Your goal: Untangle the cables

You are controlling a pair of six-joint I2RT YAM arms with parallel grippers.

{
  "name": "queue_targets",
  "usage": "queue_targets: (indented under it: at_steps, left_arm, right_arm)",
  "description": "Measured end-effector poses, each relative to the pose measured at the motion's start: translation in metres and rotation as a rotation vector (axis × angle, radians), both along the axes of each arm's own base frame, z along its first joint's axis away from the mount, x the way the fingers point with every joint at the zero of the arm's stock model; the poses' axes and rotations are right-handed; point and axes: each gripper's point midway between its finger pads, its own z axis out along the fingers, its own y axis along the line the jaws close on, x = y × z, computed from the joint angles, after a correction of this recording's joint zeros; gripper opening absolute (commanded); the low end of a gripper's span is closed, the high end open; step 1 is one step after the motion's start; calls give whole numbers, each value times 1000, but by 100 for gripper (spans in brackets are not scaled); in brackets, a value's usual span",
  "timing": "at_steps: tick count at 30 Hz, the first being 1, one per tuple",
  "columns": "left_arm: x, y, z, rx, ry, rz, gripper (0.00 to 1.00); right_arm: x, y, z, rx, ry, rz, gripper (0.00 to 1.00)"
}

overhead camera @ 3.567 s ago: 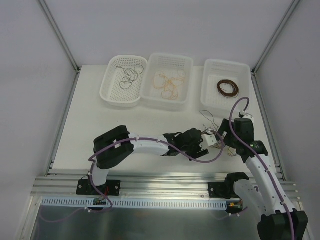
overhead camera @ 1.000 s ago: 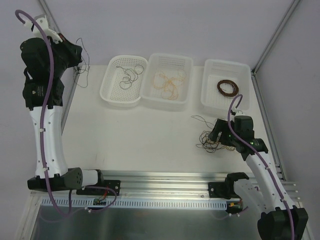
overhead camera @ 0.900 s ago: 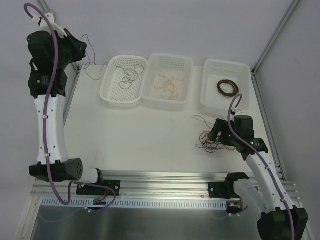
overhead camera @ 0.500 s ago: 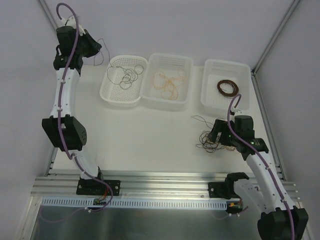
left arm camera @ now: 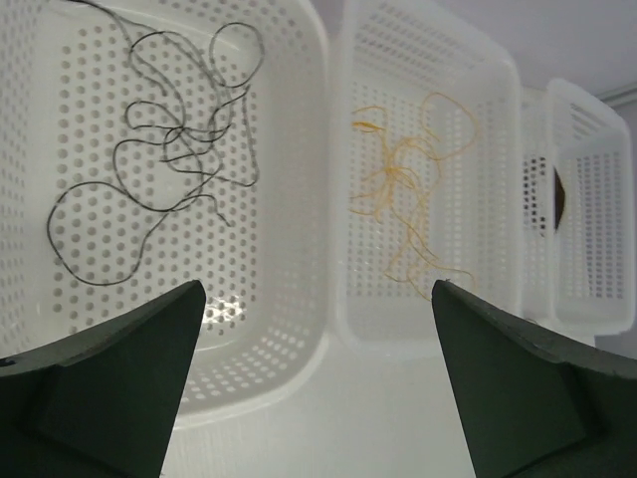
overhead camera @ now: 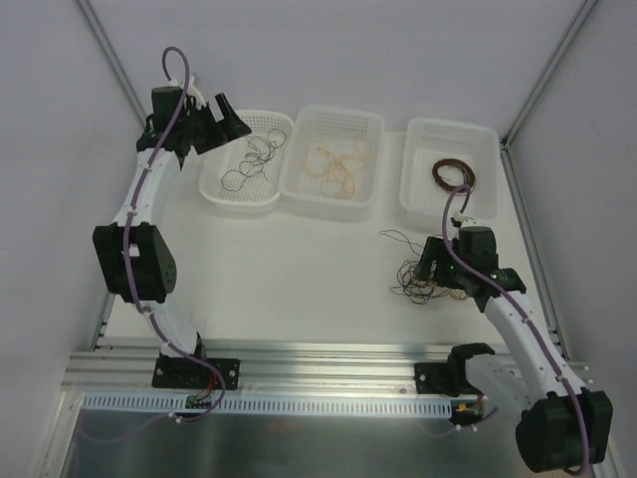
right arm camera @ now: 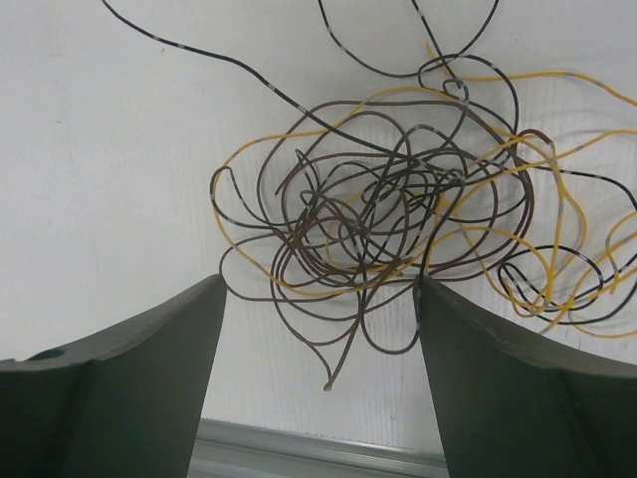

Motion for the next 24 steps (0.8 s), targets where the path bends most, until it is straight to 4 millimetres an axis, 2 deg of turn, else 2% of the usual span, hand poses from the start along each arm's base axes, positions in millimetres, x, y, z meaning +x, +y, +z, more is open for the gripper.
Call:
queue_targets:
  at_steps: [3,5,7,9,11,12,16,18,20,22,24]
  left_arm:
    - [-40,-20,44,0,-88,-39,99]
    - [-73,-34,75,1,-166,-66,99]
    - [-108,-49,92,2,-220,-96,99]
    - [-143,-66,96,-2,-255,-138,99]
    - [-171,-81,85,-4,-251,-178,99]
    - [-187,-88,72,-5,-231,-204,99]
    - [-224,-97,20,5,-130,-243,99]
    - [-241,-99,-6,10,-83,-257,99]
    - [-257,-99,-24,10,-50,-269,99]
    - [-271,-100,-33,4,-42,-276,99]
    - [-280,-100,-36,1,-48,-277,99]
  right_arm:
    - [4,8,-14,-20,34,26,74]
    - [7,18,-24,-30,57,63,68]
    - [9,32,-34,-29,70,103,62]
    - [10,51,-43,-22,82,153,58]
    - [8,73,-50,-15,89,215,56]
    - [5,88,-54,-12,95,260,55]
    - [-20,148,-58,-15,113,455,55]
    - [-27,175,-48,-3,89,531,57]
    - [-30,201,-29,21,46,589,59]
    - [-25,217,-8,50,-3,611,64]
    - [-20,223,10,58,-42,616,67]
